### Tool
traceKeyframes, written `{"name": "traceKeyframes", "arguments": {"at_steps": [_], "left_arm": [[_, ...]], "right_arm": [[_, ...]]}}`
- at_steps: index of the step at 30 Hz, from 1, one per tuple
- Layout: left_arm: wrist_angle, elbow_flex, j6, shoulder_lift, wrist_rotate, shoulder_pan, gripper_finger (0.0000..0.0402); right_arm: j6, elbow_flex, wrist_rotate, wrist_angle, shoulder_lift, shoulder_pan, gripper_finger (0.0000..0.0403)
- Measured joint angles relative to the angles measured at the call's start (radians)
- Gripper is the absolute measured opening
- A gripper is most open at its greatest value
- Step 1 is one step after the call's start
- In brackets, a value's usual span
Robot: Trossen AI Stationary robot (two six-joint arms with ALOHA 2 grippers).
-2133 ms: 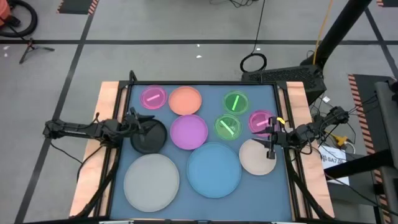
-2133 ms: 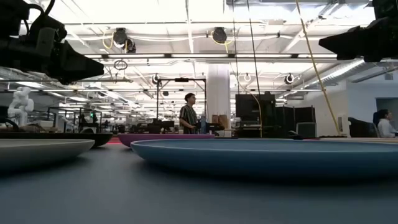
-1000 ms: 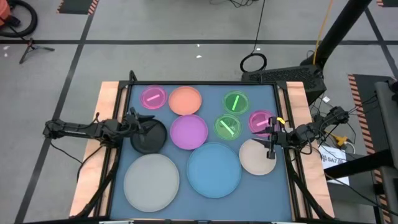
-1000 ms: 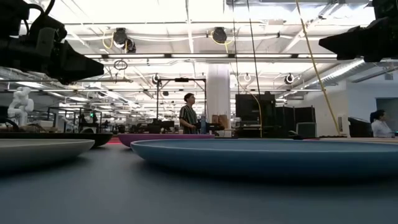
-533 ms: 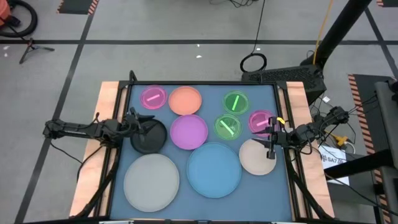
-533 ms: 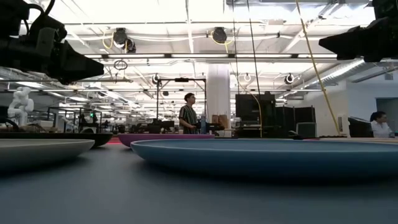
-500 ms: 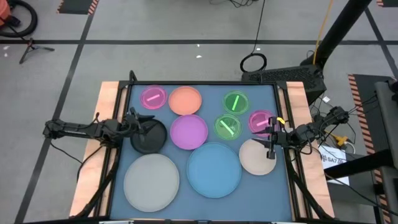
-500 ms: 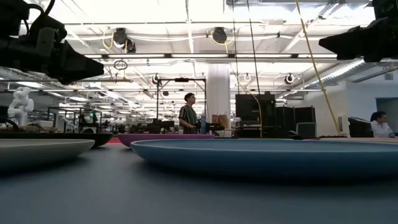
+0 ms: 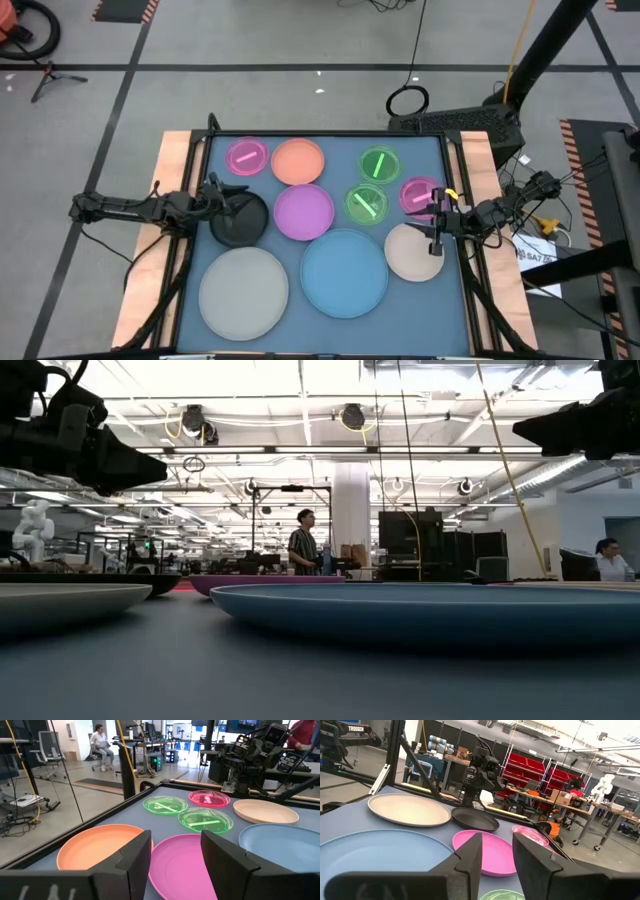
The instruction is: Stack plastic plates
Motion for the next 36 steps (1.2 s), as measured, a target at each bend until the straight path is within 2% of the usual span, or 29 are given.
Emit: {"name": "traceKeyframes", "arguments": {"at_steps": [8, 15, 17, 21, 23, 25, 27, 30, 36], "left_arm": [[0.000, 0.000, 0.004, 0.000, 0.000, 0.000, 0.0179], [0.000, 0.000, 0.275, 0.000, -0.001, 0.002, 0.0179], [0.000, 0.000, 0.302, 0.000, -0.001, 0.002, 0.0179], [0.000, 0.000, 0.340, 0.000, -0.001, 0.003, 0.0179], [0.000, 0.000, 0.353, 0.000, -0.001, 0.003, 0.0179], [0.001, 0.000, 0.356, 0.000, -0.001, 0.003, 0.0179], [0.018, -0.001, 0.347, 0.000, 0.000, 0.003, 0.0179], [0.131, -0.001, 0.293, 0.000, 0.012, 0.003, 0.0179], [0.311, -0.001, 0.145, 0.000, 0.014, 0.003, 0.0179]], "right_arm": [[0.000, 0.000, 0.000, 0.000, 0.000, 0.000, 0.0102], [0.009, 0.000, 0.000, 0.037, 0.000, 0.000, 0.0102], [0.105, 0.000, -0.003, 0.048, 0.000, 0.000, 0.0102], [0.542, 0.000, 0.001, 0.059, 0.000, -0.001, 0.0102], [0.631, 0.000, -0.002, 0.064, 0.000, -0.004, 0.0102], [0.652, 0.000, -0.037, 0.073, 0.012, -0.004, 0.0102], [0.651, 0.000, -0.059, 0.130, 0.038, -0.004, 0.0102], [0.599, 0.000, -0.051, 0.282, 0.105, -0.005, 0.0102], [0.512, 0.002, -0.049, 0.610, 0.327, -0.009, 0.0102]]}}
